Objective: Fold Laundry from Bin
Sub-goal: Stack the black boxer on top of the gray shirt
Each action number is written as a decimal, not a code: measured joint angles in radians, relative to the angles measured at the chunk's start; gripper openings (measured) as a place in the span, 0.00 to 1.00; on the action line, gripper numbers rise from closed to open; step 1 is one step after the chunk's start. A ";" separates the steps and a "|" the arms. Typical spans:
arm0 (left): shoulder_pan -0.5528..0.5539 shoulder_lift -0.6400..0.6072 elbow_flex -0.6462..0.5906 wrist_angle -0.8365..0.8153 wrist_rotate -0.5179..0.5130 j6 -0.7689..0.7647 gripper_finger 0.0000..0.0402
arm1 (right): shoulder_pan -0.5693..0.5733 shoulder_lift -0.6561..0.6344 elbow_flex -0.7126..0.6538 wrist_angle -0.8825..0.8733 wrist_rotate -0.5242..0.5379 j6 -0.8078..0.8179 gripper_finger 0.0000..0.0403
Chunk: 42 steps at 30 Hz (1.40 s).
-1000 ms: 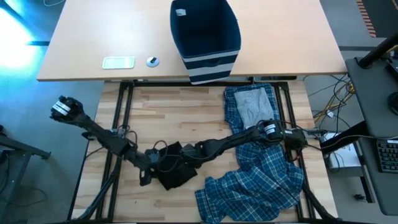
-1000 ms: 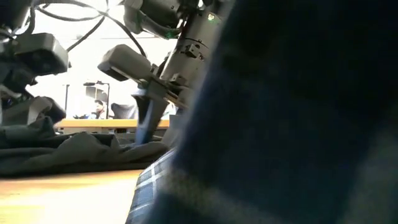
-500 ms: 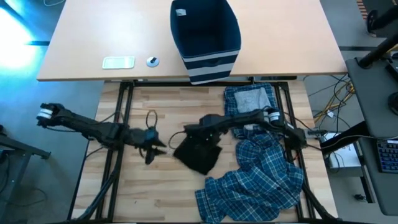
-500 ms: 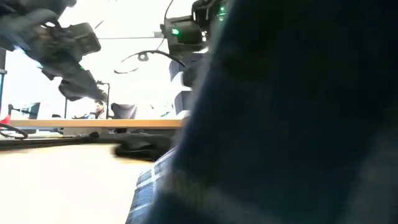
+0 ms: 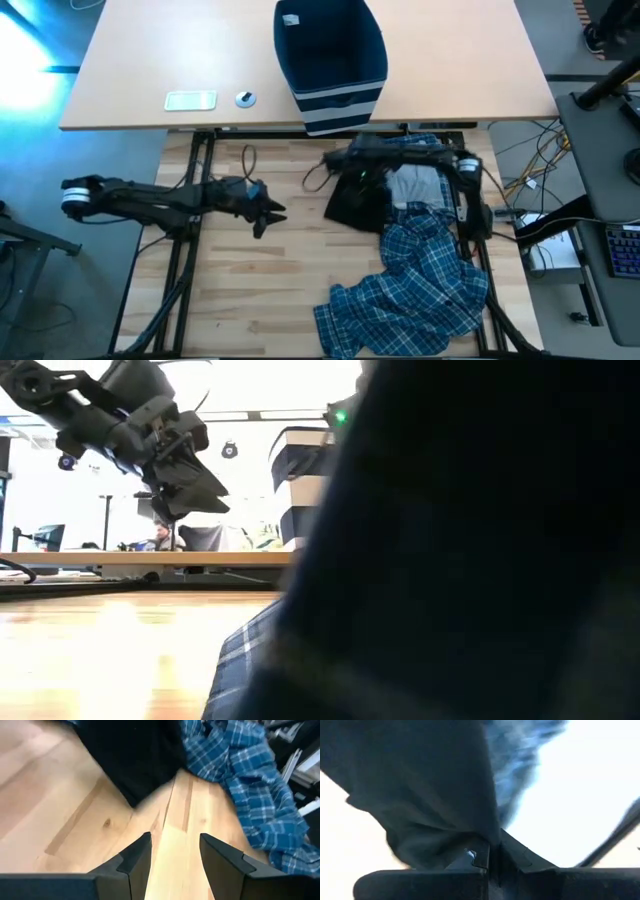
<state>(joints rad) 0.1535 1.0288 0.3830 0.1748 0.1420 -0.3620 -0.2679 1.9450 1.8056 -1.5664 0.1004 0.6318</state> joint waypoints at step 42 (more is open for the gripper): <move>-0.003 0.194 0.218 -0.297 0.089 -0.113 0.59 | -0.528 -0.683 -0.830 0.616 0.102 0.113 0.51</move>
<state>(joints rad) 0.1505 1.2232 0.6015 -0.1224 0.2310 -0.4750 -0.7954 1.2619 0.9759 -0.9504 0.2024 0.7443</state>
